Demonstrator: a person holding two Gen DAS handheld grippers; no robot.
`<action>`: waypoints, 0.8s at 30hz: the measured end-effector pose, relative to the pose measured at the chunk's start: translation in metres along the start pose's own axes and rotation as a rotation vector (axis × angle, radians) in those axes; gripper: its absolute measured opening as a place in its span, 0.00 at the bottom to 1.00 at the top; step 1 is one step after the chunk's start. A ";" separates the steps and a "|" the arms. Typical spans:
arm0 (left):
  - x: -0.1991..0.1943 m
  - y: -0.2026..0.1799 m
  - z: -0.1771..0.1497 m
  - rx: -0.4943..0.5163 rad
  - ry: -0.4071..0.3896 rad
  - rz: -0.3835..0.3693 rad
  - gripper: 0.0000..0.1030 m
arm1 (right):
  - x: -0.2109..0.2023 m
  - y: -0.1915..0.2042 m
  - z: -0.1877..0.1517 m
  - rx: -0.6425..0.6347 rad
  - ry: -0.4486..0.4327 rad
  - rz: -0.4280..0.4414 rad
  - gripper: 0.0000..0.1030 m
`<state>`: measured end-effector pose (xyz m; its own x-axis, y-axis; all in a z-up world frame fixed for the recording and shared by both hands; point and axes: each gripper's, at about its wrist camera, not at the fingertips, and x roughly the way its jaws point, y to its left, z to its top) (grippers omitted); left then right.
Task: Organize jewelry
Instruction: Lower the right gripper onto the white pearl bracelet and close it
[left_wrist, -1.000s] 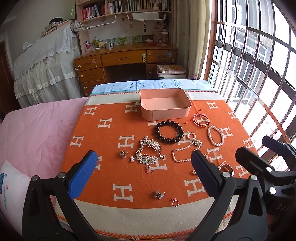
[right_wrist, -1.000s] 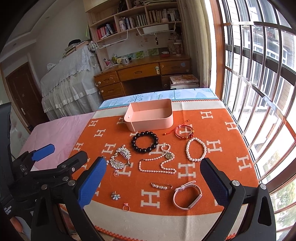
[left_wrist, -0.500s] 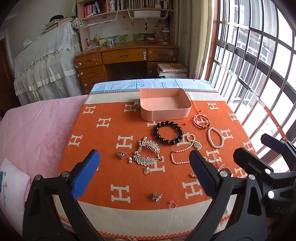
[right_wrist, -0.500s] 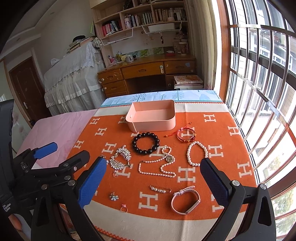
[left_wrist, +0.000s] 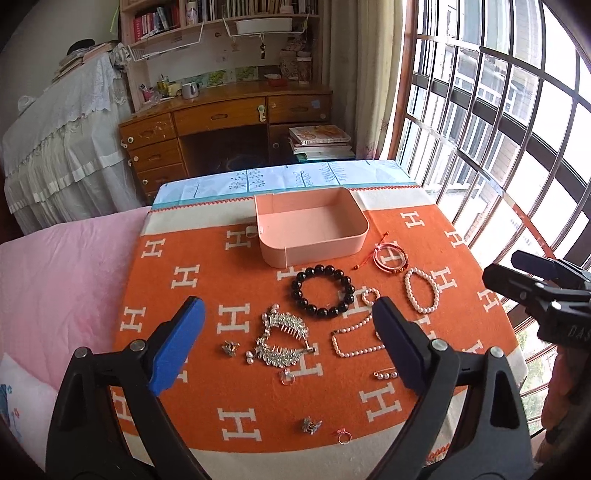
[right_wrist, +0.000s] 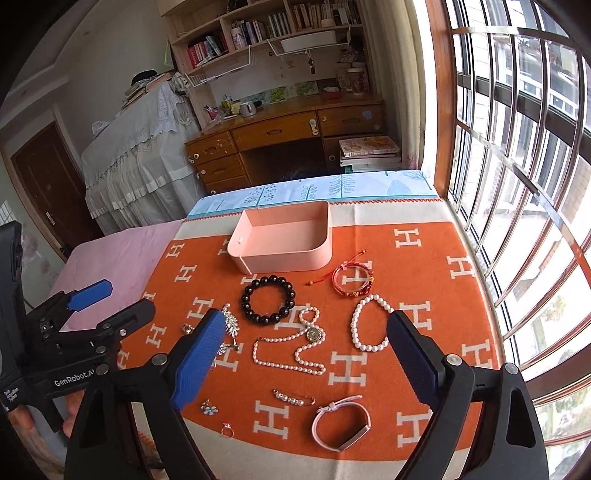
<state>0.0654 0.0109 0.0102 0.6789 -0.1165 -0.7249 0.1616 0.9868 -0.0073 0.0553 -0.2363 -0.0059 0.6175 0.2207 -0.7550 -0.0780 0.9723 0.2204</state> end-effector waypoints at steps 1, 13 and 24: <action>0.003 0.003 0.006 -0.004 0.007 -0.007 0.88 | 0.003 -0.009 0.006 0.016 0.009 -0.003 0.85; 0.091 0.039 0.017 -0.009 0.229 -0.023 0.88 | 0.094 -0.107 0.024 0.153 0.237 -0.068 0.57; 0.152 0.045 -0.022 -0.021 0.383 -0.072 0.72 | 0.177 -0.124 -0.004 0.160 0.390 -0.072 0.41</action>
<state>0.1603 0.0397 -0.1154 0.3490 -0.1386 -0.9268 0.1818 0.9802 -0.0781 0.1709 -0.3172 -0.1689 0.2724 0.1955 -0.9421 0.0957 0.9688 0.2287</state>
